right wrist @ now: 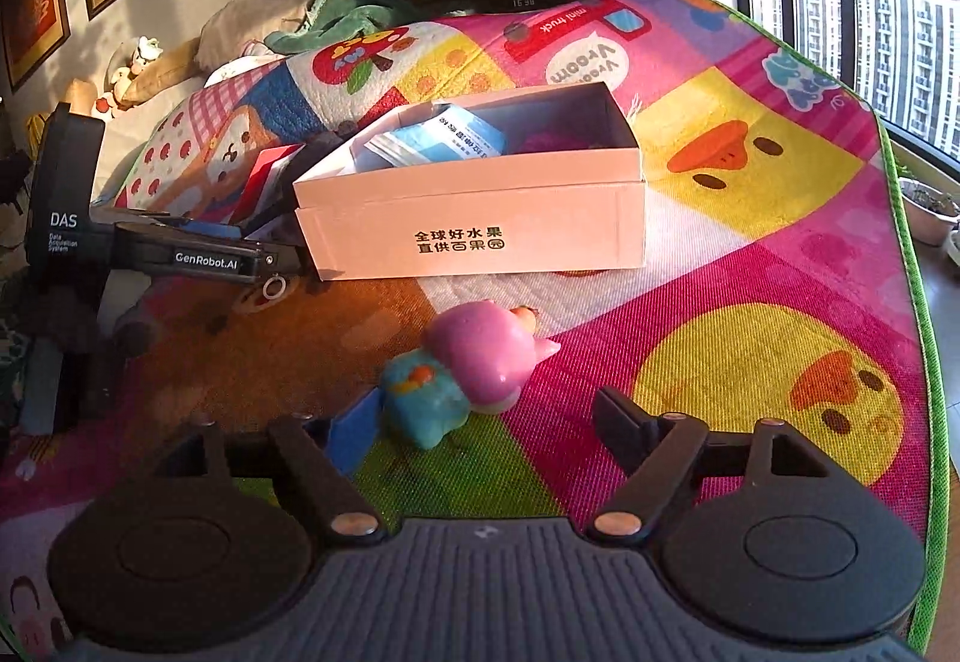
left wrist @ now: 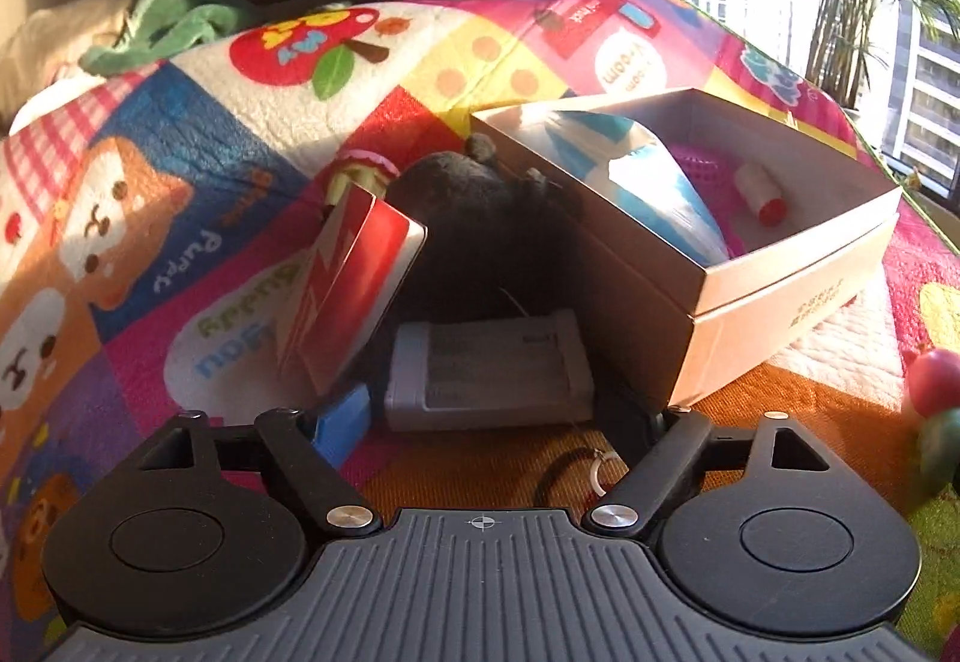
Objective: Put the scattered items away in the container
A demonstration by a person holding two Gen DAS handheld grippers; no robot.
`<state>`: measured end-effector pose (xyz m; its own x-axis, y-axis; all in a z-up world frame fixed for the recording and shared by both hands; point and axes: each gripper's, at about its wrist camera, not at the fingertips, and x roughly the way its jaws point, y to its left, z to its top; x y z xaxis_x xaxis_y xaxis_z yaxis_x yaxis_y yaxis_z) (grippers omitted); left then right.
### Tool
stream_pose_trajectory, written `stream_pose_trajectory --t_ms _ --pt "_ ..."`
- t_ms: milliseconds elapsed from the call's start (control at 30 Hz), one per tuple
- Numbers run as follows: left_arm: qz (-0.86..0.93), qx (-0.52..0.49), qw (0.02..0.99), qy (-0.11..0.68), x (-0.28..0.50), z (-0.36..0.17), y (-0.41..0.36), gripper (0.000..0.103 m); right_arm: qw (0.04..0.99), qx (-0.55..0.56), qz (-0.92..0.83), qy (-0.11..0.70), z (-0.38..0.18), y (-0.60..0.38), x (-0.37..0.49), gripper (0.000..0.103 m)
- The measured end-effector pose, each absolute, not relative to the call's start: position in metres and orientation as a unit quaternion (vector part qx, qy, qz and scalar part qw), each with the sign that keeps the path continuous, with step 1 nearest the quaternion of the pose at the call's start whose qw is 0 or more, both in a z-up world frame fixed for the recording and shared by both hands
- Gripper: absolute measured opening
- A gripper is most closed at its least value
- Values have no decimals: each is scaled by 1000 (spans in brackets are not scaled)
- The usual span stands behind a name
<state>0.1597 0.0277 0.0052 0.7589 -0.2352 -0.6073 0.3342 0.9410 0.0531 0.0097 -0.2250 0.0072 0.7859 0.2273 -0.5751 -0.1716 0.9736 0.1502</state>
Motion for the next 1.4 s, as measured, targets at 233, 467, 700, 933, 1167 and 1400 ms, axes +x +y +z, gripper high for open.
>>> stream_pose_trajectory --t_ms 233,467,700,933,1167,1400 --pt "-150 88 938 301 151 8 26 80 946 13 109 304 3 -215 7 87" --pt "-191 96 931 297 84 20 24 81 946 23 113 303 2 -218 7 90" --pt "-280 42 896 343 30 21 28 89 945 19 113 305 3 -217 8 93" --pt "-262 59 904 332 30 16 19 96 945 16 112 307 2 -216 8 96" --pt "-326 15 875 358 25 11 11 98 943 33 116 310 2 -220 9 101" --pt "-320 63 886 329 15 13 7 100 938 57 131 315 3 -228 12 103"
